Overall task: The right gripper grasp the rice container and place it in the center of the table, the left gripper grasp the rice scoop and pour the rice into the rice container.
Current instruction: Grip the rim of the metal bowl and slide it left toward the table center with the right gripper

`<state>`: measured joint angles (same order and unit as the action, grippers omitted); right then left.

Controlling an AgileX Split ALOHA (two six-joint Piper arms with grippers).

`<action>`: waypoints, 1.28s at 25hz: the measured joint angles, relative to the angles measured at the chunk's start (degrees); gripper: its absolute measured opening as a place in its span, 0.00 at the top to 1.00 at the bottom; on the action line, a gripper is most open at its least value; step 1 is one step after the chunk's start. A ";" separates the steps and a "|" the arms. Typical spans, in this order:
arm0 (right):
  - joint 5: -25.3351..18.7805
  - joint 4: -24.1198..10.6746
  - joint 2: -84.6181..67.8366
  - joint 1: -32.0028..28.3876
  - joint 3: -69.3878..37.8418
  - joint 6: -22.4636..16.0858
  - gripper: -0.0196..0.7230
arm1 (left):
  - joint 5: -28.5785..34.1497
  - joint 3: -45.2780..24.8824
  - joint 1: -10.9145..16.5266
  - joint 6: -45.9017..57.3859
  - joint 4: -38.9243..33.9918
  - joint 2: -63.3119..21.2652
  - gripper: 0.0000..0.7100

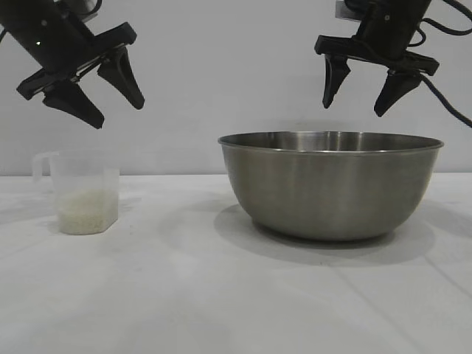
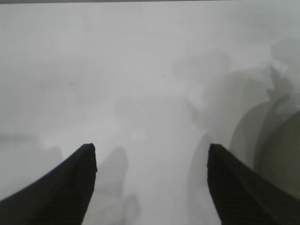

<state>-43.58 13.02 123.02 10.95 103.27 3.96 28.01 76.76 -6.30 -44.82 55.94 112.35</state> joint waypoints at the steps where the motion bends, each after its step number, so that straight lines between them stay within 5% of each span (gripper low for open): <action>1: 0.00 0.00 0.00 0.00 0.00 0.00 0.18 | 0.00 0.00 0.00 0.00 0.00 0.00 0.37; 18: -1.10 -2.40 -0.63 0.00 0.00 0.00 0.18 | 0.00 0.00 0.00 -0.11 0.00 0.00 0.37; 29: -24.01 -4.97 -8.20 0.00 0.00 0.00 0.18 | 0.24 0.00 0.00 -0.11 0.00 0.00 0.37; 32: -26.70 -4.91 -8.31 0.00 0.00 0.00 0.18 | 0.46 0.00 0.00 -0.11 0.00 0.00 0.37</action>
<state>-70.28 8.11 114.71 10.95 103.27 3.96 28.47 76.76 -6.30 -44.94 55.94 112.35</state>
